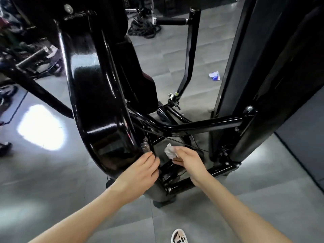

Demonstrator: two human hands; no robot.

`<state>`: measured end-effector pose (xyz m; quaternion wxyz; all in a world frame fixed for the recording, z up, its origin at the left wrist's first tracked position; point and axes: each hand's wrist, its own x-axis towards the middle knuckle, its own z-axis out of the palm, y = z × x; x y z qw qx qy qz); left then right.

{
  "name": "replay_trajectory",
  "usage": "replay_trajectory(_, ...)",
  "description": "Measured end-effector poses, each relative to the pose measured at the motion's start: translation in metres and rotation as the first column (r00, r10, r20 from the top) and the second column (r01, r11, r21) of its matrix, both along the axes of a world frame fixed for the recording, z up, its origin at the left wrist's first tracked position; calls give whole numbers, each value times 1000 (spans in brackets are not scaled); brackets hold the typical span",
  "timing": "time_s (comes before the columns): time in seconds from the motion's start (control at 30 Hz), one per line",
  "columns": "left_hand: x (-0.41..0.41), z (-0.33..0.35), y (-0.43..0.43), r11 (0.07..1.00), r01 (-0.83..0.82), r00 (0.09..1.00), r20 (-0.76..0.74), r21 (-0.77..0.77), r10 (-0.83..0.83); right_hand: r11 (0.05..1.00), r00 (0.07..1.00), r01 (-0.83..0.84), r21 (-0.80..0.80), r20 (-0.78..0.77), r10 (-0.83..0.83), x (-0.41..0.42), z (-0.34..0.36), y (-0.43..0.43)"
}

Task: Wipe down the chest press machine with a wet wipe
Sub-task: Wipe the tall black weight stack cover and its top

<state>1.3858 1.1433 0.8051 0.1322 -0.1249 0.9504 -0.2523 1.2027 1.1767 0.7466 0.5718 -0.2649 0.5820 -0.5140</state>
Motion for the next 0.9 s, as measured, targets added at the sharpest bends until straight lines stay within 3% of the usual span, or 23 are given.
replay_trajectory(0.27,1,-1,4,991,-129,989,79,45,126,953,953,-300,-35,29,301,-1,21,-47)
replay_trajectory(0.43,-18,-5,22,925,-380,924,-58,-13,379,858,862,-506,-90,-67,502,-26,26,-61)
replay_trajectory(0.57,-44,-16,47,750,-661,733,-207,6,648,735,755,-655,-175,-188,629,-50,39,-63)
replay_trajectory(0.73,-64,-39,97,477,-861,379,-400,179,835,578,635,-772,-266,-370,678,-61,43,-58)
replay_trajectory(0.83,-60,-55,129,320,-906,153,-489,278,859,492,635,-770,-406,-561,531,-52,48,-58)
replay_trajectory(0.9,-58,-69,145,243,-906,19,-541,346,841,354,684,-729,-585,-633,362,-39,53,-62)
